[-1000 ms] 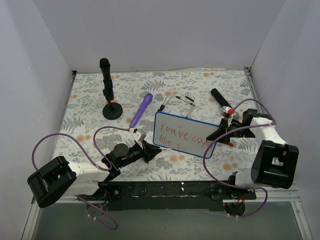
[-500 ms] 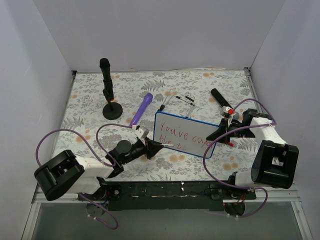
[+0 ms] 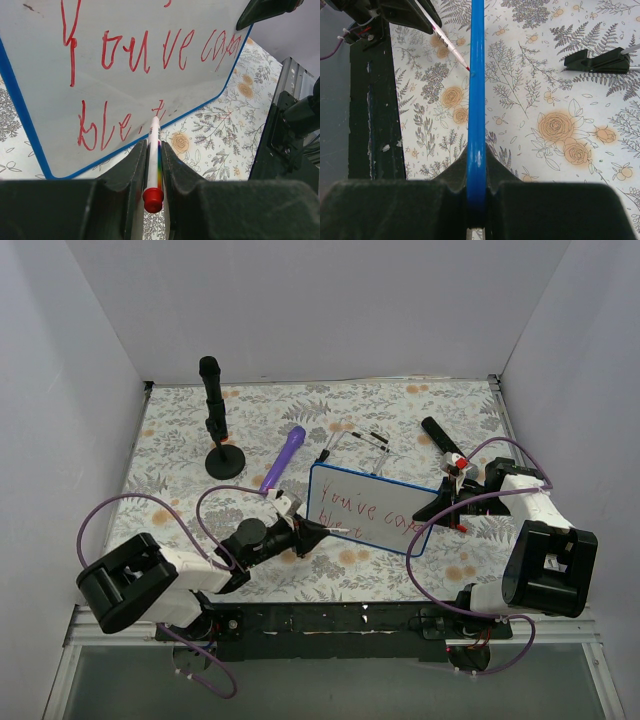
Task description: Write a sentence on the whiteboard
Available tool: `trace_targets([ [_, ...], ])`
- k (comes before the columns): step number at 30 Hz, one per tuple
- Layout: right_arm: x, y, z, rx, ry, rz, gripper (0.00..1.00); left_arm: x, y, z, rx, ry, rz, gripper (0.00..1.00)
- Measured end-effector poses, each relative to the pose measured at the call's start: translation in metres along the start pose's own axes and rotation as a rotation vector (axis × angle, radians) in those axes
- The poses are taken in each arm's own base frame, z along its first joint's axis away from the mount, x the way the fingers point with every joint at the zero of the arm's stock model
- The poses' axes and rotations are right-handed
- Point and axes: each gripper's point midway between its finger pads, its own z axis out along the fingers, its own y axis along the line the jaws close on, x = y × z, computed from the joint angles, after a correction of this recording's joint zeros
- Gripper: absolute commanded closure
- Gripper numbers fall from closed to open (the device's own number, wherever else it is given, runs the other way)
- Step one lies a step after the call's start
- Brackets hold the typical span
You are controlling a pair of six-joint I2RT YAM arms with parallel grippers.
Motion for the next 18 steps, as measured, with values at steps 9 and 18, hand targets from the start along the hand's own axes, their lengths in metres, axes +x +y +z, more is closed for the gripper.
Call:
trace_targets([
  [9,0.0000,0.0000,0.0000,0.000,0.000,0.000,0.99,0.0013,-0.0015,0.0068,0.015,0.006,-0.002,1.00],
  [18,0.0000,0.0000,0.0000,0.000,0.000,0.000,0.99,-0.0016,-0.0021,0.0091,0.017,0.000,0.001,1.00],
])
